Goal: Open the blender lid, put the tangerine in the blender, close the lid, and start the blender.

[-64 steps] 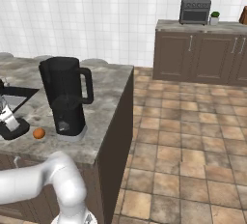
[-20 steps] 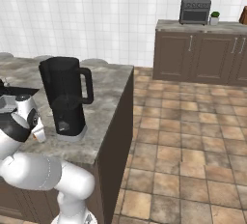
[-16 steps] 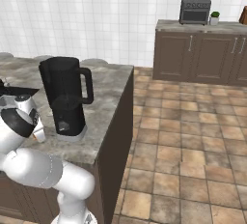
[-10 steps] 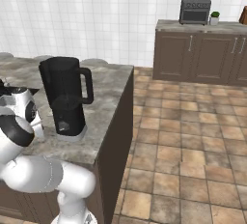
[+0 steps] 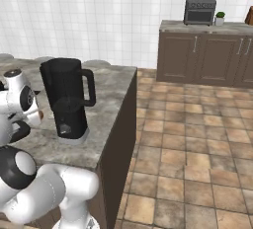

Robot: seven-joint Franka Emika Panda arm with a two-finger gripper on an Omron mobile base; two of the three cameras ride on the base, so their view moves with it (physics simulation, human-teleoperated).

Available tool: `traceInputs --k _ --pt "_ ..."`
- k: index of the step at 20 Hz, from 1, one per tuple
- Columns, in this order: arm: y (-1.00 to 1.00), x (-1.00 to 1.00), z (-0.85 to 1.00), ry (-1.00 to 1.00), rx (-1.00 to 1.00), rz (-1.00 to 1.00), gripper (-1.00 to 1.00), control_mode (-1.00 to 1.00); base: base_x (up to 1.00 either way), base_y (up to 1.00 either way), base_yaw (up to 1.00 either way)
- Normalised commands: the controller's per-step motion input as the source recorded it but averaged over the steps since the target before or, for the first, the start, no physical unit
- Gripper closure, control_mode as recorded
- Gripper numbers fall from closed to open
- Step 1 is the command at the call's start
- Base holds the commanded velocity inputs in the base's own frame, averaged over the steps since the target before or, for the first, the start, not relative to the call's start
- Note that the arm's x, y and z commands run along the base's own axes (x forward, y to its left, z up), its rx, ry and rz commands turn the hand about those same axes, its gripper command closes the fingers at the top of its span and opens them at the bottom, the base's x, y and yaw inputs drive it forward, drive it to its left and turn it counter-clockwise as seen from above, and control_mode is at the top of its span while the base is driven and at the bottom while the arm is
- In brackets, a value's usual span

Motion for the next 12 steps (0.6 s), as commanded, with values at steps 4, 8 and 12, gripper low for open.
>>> traceInputs --k 4,8,12 --pt "-0.06 -0.25 1.00 -0.16 -0.02 -0.08 1.00 -1.00 0.00 0.00 0.00" --pt "0.00 -0.27 1.00 -0.18 -0.06 -0.08 1.00 -1.00 0.00 0.00 0.00" --pt "-0.02 -0.19 1.00 -0.16 -0.08 -0.08 1.00 -1.00 0.00 0.00 0.00"
